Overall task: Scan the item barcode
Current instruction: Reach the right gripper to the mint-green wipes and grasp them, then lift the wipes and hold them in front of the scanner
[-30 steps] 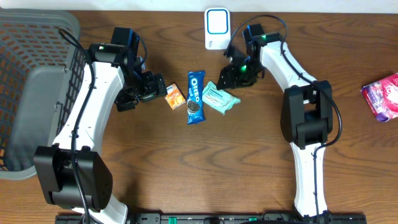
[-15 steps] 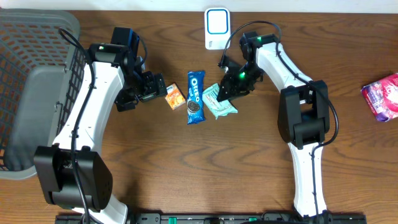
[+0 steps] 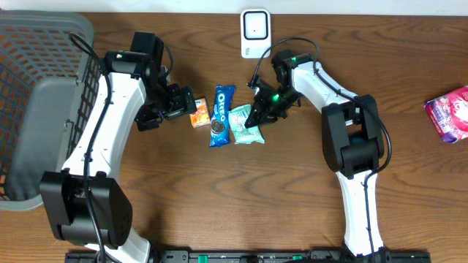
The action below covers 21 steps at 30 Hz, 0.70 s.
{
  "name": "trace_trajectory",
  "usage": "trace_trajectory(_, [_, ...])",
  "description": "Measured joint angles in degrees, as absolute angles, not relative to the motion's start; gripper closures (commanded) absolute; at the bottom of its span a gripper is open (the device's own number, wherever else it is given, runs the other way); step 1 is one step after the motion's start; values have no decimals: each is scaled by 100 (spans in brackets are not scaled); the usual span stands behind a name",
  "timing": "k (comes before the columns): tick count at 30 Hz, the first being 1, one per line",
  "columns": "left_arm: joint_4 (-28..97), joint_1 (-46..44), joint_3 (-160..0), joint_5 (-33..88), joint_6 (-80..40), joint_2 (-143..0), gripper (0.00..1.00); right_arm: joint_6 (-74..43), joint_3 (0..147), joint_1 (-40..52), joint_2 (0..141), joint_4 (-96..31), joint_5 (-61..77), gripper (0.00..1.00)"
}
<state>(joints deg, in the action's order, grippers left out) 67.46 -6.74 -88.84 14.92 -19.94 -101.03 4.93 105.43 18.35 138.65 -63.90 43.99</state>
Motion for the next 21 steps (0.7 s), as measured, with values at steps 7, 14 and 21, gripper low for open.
trace_trajectory(7, [6746, -674, -8884, 1492, -1994, -10103, 2, 169, 10580, 1682, 13931, -7054, 5015, 99])
trace_trajectory(14, [6744, -674, -8884, 1492, -1994, -10103, 2, 73, 10606, 932, 14000, -8545, 6847, 99])
trace_trajectory(21, [6744, -674, -8884, 1492, -1994, -10103, 2, 56, 10608, 578, 14000, -9682, 7878, 99])
